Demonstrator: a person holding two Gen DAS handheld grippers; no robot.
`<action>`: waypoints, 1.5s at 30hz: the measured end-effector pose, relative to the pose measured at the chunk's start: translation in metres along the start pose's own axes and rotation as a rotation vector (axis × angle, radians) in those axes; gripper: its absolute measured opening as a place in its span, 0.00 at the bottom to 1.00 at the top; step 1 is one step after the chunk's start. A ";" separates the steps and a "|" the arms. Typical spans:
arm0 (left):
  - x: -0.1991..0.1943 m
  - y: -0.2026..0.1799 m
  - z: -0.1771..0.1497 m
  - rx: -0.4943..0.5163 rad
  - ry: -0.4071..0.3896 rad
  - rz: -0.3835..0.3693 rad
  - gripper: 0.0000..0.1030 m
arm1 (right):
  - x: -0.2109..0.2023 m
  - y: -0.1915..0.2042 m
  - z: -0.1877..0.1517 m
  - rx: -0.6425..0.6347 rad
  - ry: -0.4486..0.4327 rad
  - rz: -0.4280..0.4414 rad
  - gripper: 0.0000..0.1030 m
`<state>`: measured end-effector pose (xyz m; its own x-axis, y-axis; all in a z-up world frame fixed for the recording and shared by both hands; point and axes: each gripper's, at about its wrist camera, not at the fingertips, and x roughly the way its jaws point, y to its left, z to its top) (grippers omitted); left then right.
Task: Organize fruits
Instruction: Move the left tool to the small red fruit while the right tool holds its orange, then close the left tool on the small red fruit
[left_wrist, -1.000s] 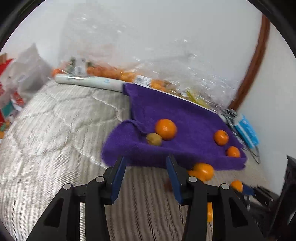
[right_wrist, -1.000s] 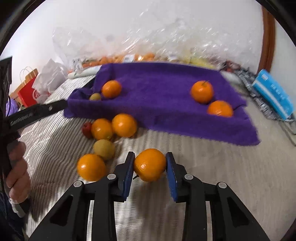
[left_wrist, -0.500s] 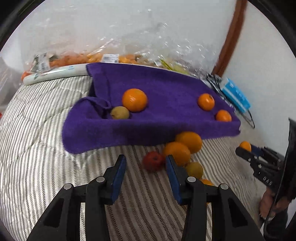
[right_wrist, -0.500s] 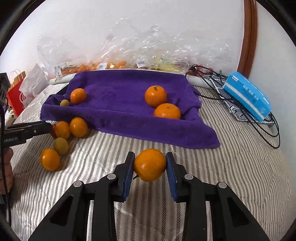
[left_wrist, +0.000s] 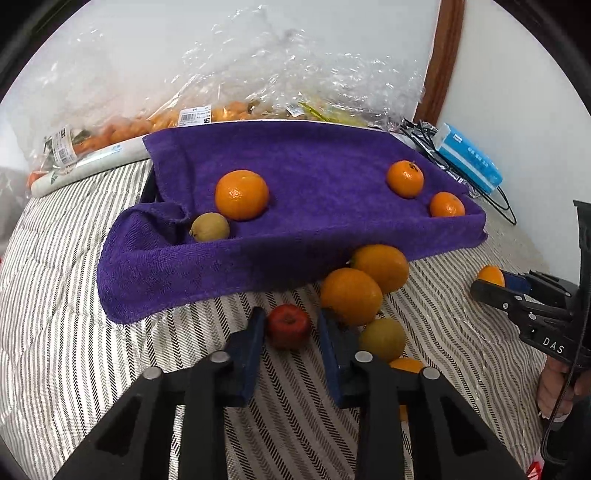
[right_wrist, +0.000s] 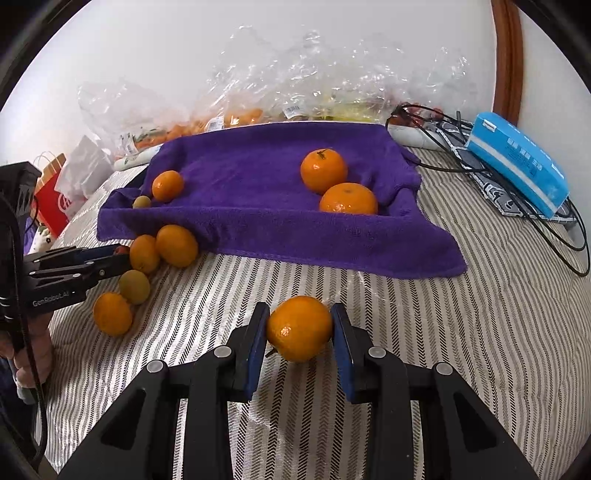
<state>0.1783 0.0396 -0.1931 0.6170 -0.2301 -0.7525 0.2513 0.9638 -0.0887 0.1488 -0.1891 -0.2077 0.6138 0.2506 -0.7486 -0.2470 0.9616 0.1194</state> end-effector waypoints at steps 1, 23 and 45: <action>0.000 0.000 0.000 0.002 0.000 -0.005 0.23 | 0.001 0.001 0.000 -0.006 0.003 -0.001 0.33; -0.029 0.005 -0.002 -0.069 -0.177 0.019 0.23 | -0.016 0.001 -0.001 -0.014 -0.082 0.011 0.33; -0.060 0.015 0.004 -0.140 -0.286 0.022 0.23 | -0.044 0.003 0.023 0.009 -0.196 0.085 0.33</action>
<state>0.1477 0.0674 -0.1470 0.8107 -0.2185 -0.5432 0.1431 0.9736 -0.1781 0.1383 -0.1944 -0.1588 0.7252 0.3473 -0.5945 -0.2982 0.9367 0.1834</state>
